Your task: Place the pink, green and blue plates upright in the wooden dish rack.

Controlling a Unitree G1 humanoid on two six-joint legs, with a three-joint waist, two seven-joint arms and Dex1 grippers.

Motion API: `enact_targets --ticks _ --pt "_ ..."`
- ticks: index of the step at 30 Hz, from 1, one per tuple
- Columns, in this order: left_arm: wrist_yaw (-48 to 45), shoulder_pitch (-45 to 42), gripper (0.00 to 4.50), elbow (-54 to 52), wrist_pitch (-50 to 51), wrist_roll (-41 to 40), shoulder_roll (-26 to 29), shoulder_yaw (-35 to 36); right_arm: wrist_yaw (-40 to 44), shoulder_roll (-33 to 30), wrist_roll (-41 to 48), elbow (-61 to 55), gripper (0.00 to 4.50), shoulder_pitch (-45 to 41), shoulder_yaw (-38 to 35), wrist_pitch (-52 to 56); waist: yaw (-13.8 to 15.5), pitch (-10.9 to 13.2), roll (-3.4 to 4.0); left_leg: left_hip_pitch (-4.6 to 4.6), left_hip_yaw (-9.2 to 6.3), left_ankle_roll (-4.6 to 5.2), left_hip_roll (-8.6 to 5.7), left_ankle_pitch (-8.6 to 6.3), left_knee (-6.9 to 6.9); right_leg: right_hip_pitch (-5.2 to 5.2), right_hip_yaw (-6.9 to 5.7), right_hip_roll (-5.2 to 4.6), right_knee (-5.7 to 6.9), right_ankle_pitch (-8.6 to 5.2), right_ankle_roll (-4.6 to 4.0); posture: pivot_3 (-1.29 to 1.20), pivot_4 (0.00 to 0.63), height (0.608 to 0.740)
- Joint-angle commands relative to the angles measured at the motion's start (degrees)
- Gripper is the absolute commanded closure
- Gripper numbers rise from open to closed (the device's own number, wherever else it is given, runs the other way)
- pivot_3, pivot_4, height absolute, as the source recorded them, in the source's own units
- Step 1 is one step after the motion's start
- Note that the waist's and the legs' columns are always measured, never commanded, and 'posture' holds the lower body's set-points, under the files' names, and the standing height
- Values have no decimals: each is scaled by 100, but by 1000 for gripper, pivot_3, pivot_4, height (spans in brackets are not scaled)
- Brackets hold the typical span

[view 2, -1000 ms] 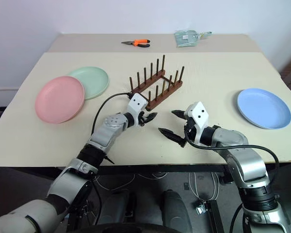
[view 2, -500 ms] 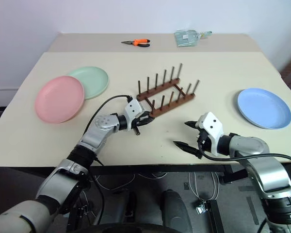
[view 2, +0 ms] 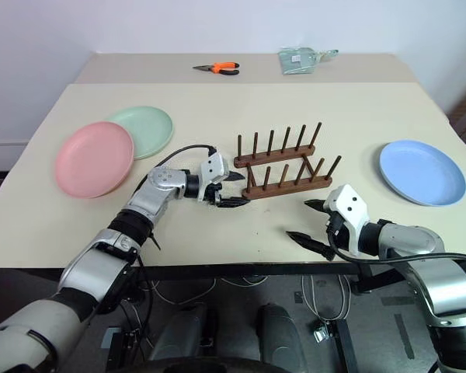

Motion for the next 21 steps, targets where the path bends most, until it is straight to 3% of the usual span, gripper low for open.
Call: enact_targets --ticks 1,3,8,10,16,21 --pt "-75 394 760 -831 592 -104 336 183 -293 -89 -445 60 245 -36 -64 -219 -19 0 1 0 0 0 0 0 0 0 0 0 0 0 0 0 150 740" --pt "-292 987 1423 -1981 1385 -472 619 302 -427 -129 -742 287 790 -69 34 -284 -53 -1 2 1 2 0 3 0 -1 -3 4 4 1 0 0 0 150 740" --pt "-314 2034 3901 -4268 2711 -806 984 70 -539 -119 -1086 550 3269 -250 237 -261 -18 -2 5 2 1 -2 9 1 -1 -3 8 0 5 -1 -1 0 150 740" --pt "-46 2161 3912 -4614 2732 -566 838 -198 -615 -92 -1280 699 4205 -429 384 -287 28 -2 5 2 1 -2 7 1 4 1 8 -4 4 -1 -2 0 150 740" --pt "1660 1870 3912 -4133 2810 535 -12 -714 -1181 216 -1973 1741 4205 -1358 867 -278 82 -2 4 3 2 0 -1 0 10 7 7 -8 -1 -2 -4 0 150 740" --pt "2911 1493 3912 -3222 2707 960 -429 -478 -1612 579 -2593 2698 4205 -2069 1337 -638 -1 -3 5 7 4 0 -1 1 8 9 6 -2 4 1 0 0 150 740"
